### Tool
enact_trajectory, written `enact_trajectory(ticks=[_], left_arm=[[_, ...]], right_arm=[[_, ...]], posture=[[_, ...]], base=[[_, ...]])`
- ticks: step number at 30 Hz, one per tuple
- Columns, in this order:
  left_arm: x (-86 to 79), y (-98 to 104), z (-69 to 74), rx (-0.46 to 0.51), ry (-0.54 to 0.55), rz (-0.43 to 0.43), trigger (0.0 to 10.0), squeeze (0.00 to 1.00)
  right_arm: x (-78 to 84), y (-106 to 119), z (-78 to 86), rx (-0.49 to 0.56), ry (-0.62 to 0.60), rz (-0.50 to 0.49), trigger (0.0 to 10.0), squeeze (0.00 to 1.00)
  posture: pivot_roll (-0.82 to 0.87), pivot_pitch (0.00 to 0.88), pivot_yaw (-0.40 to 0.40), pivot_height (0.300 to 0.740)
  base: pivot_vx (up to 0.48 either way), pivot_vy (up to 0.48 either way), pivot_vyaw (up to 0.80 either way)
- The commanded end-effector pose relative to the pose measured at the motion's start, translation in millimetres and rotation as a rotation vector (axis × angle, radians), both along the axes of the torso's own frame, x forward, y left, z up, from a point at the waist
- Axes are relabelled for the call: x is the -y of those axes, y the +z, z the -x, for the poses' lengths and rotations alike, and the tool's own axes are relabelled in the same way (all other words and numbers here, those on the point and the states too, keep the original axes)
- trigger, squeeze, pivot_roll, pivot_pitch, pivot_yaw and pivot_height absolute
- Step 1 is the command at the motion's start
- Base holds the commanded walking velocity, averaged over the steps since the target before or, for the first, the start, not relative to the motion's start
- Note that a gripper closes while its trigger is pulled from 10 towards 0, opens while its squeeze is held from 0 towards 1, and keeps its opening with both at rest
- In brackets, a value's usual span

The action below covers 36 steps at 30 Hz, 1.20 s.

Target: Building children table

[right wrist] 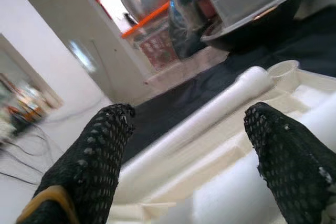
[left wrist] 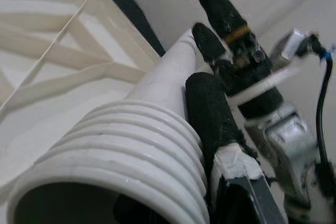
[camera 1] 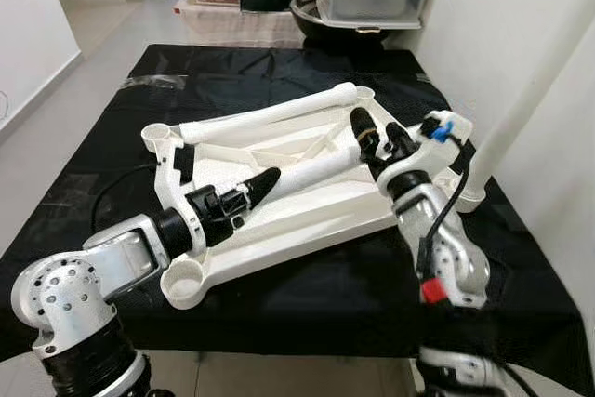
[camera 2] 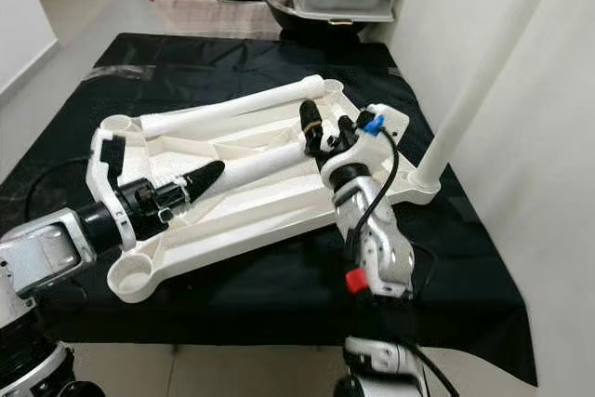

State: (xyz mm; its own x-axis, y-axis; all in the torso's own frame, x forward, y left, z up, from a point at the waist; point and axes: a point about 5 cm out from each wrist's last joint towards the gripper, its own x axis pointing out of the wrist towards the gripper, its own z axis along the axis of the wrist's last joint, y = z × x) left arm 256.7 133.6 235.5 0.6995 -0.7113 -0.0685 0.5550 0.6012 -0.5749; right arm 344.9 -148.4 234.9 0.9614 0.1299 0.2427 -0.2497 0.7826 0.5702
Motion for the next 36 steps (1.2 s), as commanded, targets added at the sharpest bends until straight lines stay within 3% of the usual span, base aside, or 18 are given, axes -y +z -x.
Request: enact_trajectory(ticks=[1,5,7,8,9,11,12,15,18,21,24,27,31,36], left_arm=[[2.0,6,2.6,0.041,-0.008,-0.036,0.0,0.00],[-0.9,2,7.1,0.072,0.032,-0.112,0.0,0.00],[-4.5,-3,9.0,0.080,0.056,-0.157,0.0,0.00],[-8.4,-9,10.3,0.082,0.087,-0.198,1.1,0.00],[-13.2,-16,10.8,0.089,0.123,-0.265,5.1,0.00],[-16.2,-20,11.3,0.097,0.142,-0.311,5.1,0.00],[-19.1,-23,10.8,0.106,0.169,-0.334,10.0,0.00],[-21.2,-24,10.5,0.122,0.191,-0.355,10.0,0.00],[-24.8,-15,6.7,0.301,0.301,-0.484,10.0,0.00],[-24.2,-5,5.5,0.406,0.357,-0.511,10.0,0.00],[-24.5,-1,5.1,0.440,0.384,-0.501,10.0,0.00],[-17.7,4,8.5,0.594,0.390,-0.502,10.0,0.00],[-8.9,3,12.5,0.651,0.355,-0.473,10.0,0.00],[1.7,1,16.2,0.685,0.298,-0.458,10.0,0.00]], right_arm=[[4.3,4,-2.5,0.002,0.033,-0.074,10.0,0.00],[9.8,7,-3.4,0.004,0.137,-0.165,10.0,0.00],[11.8,2,-2.4,-0.010,0.166,-0.165,10.0,0.00],[14.4,-2,-0.9,-0.019,0.184,-0.157,10.0,0.00],[16.8,-5,0.3,-0.022,0.198,-0.158,10.0,0.00],[18.3,-6,1.2,-0.022,0.207,-0.159,10.0,0.00],[18.5,-5,1.8,-0.018,0.227,-0.168,10.0,0.00],[18.5,-5,2.0,-0.019,0.248,-0.177,10.0,0.00],[16.4,-24,5.8,-0.098,0.358,-0.130,10.0,0.00],[14.6,-32,7.4,-0.136,0.378,-0.165,10.0,0.00],[9.6,-32,10.6,-0.133,0.419,-0.193,10.0,0.00],[-12.7,-37,26.4,-0.133,0.583,-0.270,10.0,0.00],[-24.8,-36,32.9,-0.138,0.684,-0.392,10.0,0.00],[-32.9,-33,36.2,-0.139,0.750,-0.456,10.0,0.00]], posture=[[0.12,0.021,-0.059,0.740],[0.11,0.016,-0.056,0.740],[0.11,0.014,-0.055,0.740],[0.11,0.018,-0.055,0.740],[0.11,0.015,-0.060,0.740],[0.11,0.015,-0.060,0.740],[0.11,0.022,-0.059,0.740],[0.11,0.022,-0.059,0.740],[0.11,0.028,-0.070,0.740],[0.11,0.033,-0.073,0.740],[0.11,0.034,-0.069,0.740],[0.11,0.035,-0.073,0.740],[0.11,0.041,-0.069,0.740],[0.11,0.042,-0.071,0.740]], base=[[0.000,0.000,0.00],[0.000,0.000,0.00],[0.000,0.000,0.00],[0.000,0.000,0.00],[0.000,0.000,0.00],[0.000,0.000,0.00],[0.000,0.000,0.00],[0.000,0.000,0.00],[0.000,0.000,0.00],[0.000,0.000,0.00],[0.000,0.000,0.00],[0.000,0.000,0.00],[0.000,0.000,0.00],[0.000,0.000,0.00]])
